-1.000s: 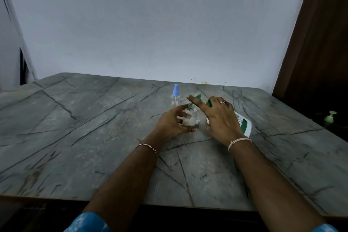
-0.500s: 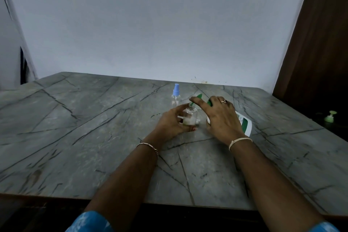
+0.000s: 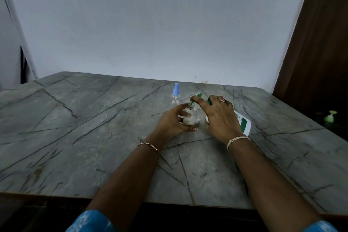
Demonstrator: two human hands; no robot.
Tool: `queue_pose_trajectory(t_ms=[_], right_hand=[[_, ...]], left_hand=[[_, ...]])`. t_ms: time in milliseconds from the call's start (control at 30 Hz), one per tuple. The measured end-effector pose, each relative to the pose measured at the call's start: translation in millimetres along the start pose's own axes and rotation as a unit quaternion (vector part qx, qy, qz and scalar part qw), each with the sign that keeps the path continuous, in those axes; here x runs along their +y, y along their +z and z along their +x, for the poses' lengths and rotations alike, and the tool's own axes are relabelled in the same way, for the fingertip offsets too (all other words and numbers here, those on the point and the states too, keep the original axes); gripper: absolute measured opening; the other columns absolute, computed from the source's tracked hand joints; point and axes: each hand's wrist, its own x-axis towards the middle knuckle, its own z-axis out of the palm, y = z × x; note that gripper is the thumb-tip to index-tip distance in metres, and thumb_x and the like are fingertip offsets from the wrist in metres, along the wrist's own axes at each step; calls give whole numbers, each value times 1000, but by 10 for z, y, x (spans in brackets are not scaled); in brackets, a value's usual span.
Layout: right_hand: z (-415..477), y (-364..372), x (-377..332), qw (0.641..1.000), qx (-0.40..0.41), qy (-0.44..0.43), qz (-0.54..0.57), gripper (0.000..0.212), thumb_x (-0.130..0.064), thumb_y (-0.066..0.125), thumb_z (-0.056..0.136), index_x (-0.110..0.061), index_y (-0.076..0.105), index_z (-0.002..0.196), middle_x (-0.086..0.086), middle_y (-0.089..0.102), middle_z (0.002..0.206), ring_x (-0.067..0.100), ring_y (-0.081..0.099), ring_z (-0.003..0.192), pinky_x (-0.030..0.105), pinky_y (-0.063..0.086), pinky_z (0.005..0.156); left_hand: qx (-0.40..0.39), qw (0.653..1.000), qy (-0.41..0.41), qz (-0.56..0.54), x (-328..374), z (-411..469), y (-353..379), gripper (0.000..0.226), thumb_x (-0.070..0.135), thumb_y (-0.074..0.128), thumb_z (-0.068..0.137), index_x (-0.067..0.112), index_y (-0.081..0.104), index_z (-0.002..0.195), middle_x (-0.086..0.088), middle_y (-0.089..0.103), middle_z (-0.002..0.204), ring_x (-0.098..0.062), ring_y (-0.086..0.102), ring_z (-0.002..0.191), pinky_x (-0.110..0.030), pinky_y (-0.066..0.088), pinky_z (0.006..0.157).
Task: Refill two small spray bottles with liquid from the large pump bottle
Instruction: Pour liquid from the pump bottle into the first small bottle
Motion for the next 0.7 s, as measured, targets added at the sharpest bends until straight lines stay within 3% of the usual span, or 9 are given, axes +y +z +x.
queue_pose_trajectory(t_ms=[433,600,700], right_hand=[[36,24,-33,1000,8,7,-3,74,-15,68,78,-36,31,138,8,51,115,29,48,111,44,39,96],[2,31,26,1000,4,-6,-15,82,-21,64,82,-42,18,147,11,51,111,30,49,106,46,41,91],[2,10,15,1000,-10,2,-11,76,-23,62,84,-40,21,146,11,49,116,30,47,111,46,39,96]], left_hand=[[2,1000,2,-1,5,12,3,88,22,87,61,28,44,137,1,66,115,-12,65,95,-19,51,82],[4,1000,-3,2,6,17,4,89,22,87,61,25,43,138,2,66,115,-10,65,93,-13,47,79],[2,1000,-1,9,8,15,2,90,23,87,62,26,41,139,2,66,115,-10,65,93,-7,45,75]])
